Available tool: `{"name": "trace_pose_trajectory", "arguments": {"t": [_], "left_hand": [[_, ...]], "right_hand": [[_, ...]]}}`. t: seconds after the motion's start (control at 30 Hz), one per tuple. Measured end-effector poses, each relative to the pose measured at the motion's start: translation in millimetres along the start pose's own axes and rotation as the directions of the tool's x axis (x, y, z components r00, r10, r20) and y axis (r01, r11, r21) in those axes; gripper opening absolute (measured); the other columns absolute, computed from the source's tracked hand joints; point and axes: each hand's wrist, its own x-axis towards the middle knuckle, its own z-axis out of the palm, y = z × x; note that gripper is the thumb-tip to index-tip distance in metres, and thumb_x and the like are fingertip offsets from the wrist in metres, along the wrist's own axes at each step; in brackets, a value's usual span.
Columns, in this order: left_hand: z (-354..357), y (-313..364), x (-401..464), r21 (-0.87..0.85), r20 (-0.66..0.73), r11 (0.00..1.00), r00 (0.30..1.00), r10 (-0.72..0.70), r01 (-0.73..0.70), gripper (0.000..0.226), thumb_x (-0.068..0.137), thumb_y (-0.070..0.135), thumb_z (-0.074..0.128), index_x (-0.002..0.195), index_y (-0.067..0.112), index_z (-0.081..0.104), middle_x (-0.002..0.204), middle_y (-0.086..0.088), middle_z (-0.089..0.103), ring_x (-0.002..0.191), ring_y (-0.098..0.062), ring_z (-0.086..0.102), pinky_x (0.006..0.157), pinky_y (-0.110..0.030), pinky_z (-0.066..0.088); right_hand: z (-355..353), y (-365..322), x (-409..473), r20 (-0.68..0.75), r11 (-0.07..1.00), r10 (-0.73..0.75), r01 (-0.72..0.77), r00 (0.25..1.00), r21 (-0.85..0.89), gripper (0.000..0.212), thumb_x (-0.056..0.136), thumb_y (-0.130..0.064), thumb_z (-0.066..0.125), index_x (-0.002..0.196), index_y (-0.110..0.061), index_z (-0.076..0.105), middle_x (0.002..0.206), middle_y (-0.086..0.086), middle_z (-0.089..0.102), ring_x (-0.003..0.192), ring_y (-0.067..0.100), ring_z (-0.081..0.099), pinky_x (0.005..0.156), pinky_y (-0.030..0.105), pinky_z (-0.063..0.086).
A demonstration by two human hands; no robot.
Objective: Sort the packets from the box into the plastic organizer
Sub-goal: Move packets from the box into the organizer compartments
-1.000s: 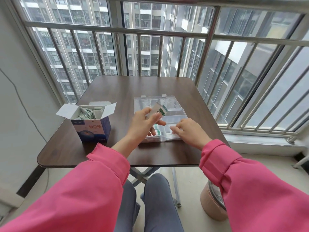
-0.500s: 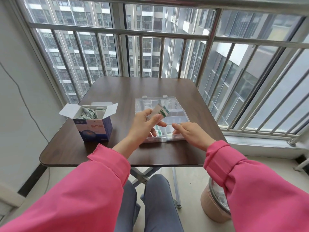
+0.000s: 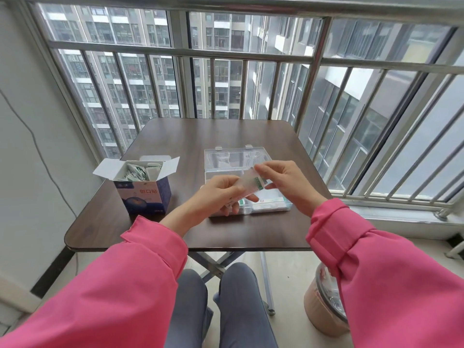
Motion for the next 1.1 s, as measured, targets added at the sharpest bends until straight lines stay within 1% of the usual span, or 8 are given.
{"name": "trace_pose_trajectory", "arguments": {"t": [0.13,0.33,0.43,0.6,0.8,0.9,1.0,1.1], "left_hand": [[0.3,-0.7,2.1,0.115,0.013,0.993,1.000,0.000,-0.001,0.008,0.096,0.011,0.049,0.094,0.015,0.055,0.090,-0.001,0.072,0.050,-0.006,0.053,0.044,-0.017,0.041],[-5.1,-3.9,0.4,0.067,-0.065,0.996,0.996,-0.059,0.063,0.015,0.098,0.007,0.045,0.092,0.018,0.055,0.084,0.001,0.070,0.045,-0.004,0.049,0.042,-0.016,0.040],[-6.5,-3.9,0.6,0.038,-0.127,0.998,0.991,-0.035,0.041,0.017,0.098,0.008,0.044,0.093,0.019,0.056,0.085,0.000,0.070,0.045,-0.004,0.050,0.043,-0.018,0.040],[-2.8,-5.4,5.4,-0.053,-0.179,0.999,0.984,-0.020,0.011,0.014,0.096,0.004,0.048,0.093,0.014,0.057,0.084,-0.003,0.067,0.045,-0.005,0.053,0.043,-0.017,0.046],[3.9,-6.3,13.1,-0.092,-0.258,0.996,0.966,-0.009,-0.015,0.013,0.093,0.000,0.052,0.101,0.007,0.058,0.081,-0.005,0.059,0.043,-0.003,0.056,0.048,-0.015,0.050],[4.8,-7.4,15.7,-0.086,-0.309,0.996,0.951,-0.013,-0.014,0.014,0.092,0.000,0.055,0.104,0.007,0.058,0.081,-0.005,0.060,0.041,-0.003,0.055,0.046,-0.015,0.049],[4.7,-8.7,18.4,-0.062,-0.363,0.997,0.932,0.009,-0.034,0.013,0.091,0.001,0.057,0.103,0.005,0.058,0.080,-0.006,0.060,0.040,-0.003,0.055,0.045,-0.016,0.048],[3.6,-8.6,18.5,-0.058,-0.375,0.997,0.927,0.021,-0.046,0.012,0.090,0.001,0.058,0.101,0.003,0.059,0.079,-0.007,0.061,0.039,-0.003,0.054,0.045,-0.016,0.048]], "right_hand": [[0.6,-3.3,-1.4,0.031,0.999,-0.034,0.034,0.999,0.028,0.017,0.090,-0.013,0.060,0.083,0.001,0.067,0.067,0.004,0.058,0.058,0.001,0.049,0.058,0.012,0.039],[-13.4,5.4,0.0,-0.265,0.973,0.082,-0.019,0.961,0.229,0.014,0.092,-0.010,0.057,0.081,-0.007,0.065,0.052,-0.010,0.057,0.035,0.001,0.039,0.038,0.012,0.028],[-20.0,13.6,-3.5,-0.242,0.909,0.190,-0.078,0.952,0.409,0.019,0.094,-0.010,0.054,0.077,-0.009,0.062,0.059,-0.006,0.067,0.052,0.006,0.064,0.046,0.011,0.043],[-23.3,20.6,-6.0,-0.184,0.819,0.250,-0.107,0.951,0.564,0.027,0.095,-0.016,0.052,0.075,0.001,0.062,0.066,0.009,0.068,0.064,0.014,0.067,0.064,0.015,0.054],[-35.8,34.6,-2.7,-0.136,0.981,0.189,-0.194,0.972,-0.023,0.017,0.078,0.007,0.069,0.076,-0.009,0.063,0.074,0.013,0.065,0.064,0.014,0.063,0.064,0.016,0.051],[-37.2,39.1,0.7,-0.127,0.940,0.140,-0.173,0.982,-0.295,0.015,0.074,0.002,0.071,0.075,-0.012,0.068,0.075,0.008,0.068,0.066,0.013,0.062,0.073,0.021,0.051],[-26.6,38.5,2.1,-0.105,0.888,0.086,-0.124,0.991,-0.444,0.013,0.075,0.002,0.069,0.077,-0.012,0.069,0.076,0.006,0.067,0.063,0.007,0.058,0.062,0.004,0.043],[-16.6,43.4,2.8,-0.070,0.827,0.057,-0.086,0.996,-0.556,0.017,0.075,0.004,0.064,0.079,-0.011,0.072,0.085,0.010,0.069,0.075,0.016,0.061,0.064,0.013,0.039]]}}
